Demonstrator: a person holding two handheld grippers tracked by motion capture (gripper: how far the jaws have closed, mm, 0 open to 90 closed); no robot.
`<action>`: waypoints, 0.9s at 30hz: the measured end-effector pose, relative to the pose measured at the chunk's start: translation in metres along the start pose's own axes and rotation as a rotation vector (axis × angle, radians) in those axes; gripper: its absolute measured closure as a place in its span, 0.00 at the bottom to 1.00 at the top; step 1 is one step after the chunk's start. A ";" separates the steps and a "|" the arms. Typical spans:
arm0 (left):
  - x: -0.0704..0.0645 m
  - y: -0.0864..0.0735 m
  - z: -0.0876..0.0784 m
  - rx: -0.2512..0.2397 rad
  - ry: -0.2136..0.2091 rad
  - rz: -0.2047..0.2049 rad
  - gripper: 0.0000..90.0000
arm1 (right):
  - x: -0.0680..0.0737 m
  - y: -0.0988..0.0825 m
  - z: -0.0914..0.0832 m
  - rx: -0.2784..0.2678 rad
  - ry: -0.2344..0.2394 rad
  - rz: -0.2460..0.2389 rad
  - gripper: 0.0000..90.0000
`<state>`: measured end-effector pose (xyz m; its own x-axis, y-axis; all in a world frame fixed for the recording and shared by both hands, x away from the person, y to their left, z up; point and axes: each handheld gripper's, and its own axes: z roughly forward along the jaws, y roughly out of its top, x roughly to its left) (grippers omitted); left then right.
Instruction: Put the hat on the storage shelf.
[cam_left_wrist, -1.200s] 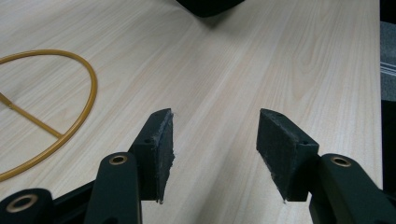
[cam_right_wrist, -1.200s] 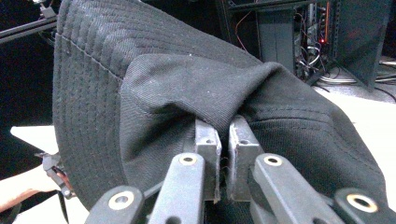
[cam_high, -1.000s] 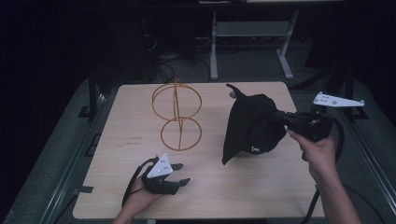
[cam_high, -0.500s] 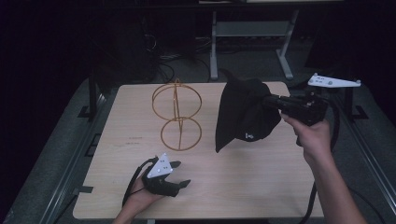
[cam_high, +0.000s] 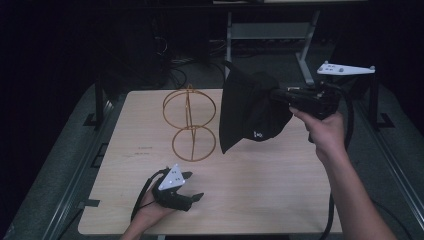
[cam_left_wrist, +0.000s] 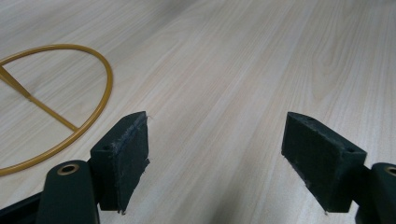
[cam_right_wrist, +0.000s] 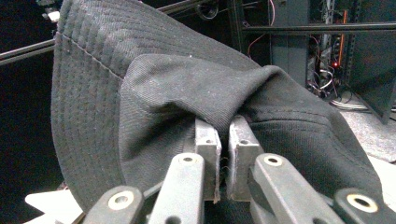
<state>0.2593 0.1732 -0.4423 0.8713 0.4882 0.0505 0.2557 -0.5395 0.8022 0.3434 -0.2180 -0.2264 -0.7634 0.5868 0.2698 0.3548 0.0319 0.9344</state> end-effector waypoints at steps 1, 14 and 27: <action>0.000 0.000 0.000 0.007 -0.001 0.005 0.25 | 0.001 0.002 0.002 0.003 0.000 0.001 0.94; -0.001 0.000 0.002 0.019 -0.008 0.020 0.25 | 0.013 0.027 0.028 0.035 0.010 -0.039 0.94; -0.001 0.000 0.001 0.009 -0.009 0.014 0.25 | 0.028 0.049 0.057 0.072 0.021 -0.075 0.94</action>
<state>0.2588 0.1721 -0.4430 0.8785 0.4744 0.0563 0.2471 -0.5520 0.7964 0.3704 -0.1542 -0.1860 -0.7999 0.5637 0.2057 0.3340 0.1335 0.9331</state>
